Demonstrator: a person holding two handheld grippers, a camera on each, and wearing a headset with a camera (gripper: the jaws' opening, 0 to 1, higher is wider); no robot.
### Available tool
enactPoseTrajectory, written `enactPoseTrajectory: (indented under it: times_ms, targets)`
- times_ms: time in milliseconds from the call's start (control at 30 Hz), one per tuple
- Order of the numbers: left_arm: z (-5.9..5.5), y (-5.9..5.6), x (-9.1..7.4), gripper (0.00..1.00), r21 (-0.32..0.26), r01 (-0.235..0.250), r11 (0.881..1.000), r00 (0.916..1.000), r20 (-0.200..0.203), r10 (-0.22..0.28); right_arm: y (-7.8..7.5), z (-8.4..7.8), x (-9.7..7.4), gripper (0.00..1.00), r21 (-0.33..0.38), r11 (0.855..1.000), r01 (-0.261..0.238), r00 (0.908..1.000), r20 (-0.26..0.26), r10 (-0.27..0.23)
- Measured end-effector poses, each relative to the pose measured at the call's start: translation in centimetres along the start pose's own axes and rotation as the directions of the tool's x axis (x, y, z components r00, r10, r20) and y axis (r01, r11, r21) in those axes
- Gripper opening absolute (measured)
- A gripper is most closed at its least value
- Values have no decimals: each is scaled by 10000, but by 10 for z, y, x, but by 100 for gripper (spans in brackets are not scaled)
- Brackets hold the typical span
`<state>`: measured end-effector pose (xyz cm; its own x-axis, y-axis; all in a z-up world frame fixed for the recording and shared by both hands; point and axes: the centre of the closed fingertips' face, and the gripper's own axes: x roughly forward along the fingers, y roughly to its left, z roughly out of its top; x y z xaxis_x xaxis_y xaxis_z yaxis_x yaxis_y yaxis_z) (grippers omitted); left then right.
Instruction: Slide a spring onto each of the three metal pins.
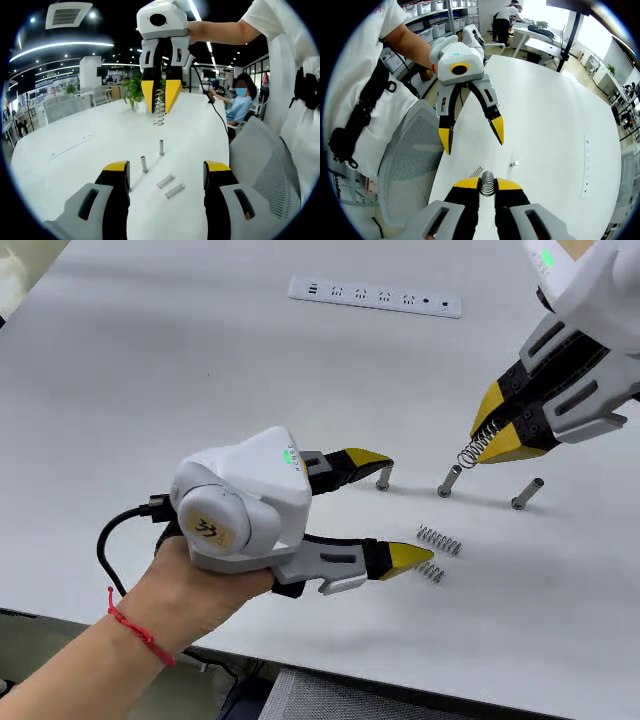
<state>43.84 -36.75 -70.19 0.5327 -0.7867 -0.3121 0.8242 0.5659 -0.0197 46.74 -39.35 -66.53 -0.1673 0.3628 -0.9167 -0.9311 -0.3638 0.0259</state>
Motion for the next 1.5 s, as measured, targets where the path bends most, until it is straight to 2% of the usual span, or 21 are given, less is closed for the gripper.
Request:
enactPoseTrajectory:
  times_ms: [433,867,1200,1300,1500]
  targets:
    - [-16,10,-6,74,-145,-237,9996,9997,-95,236,-34,5,28,7,304,9990,313,9994,-159,-308]
    - [-28,16,-11,83,-418,-373,9984,9993,-95,370,-56,2,61,7,561,9978,360,9987,-376,-339]
    - [-33,17,-10,91,-690,-330,9971,9994,22,332,-64,-5,83,7,670,9973,308,9979,-590,-269]
    - [-33,18,-10,92,-724,-310,9969,9995,41,314,-71,-7,89,7,728,9969,311,9977,-615,-266]
    - [-33,20,-10,95,-731,-260,9970,9996,96,268,-74,-7,97,7,768,9966,309,9969,-745,-252]
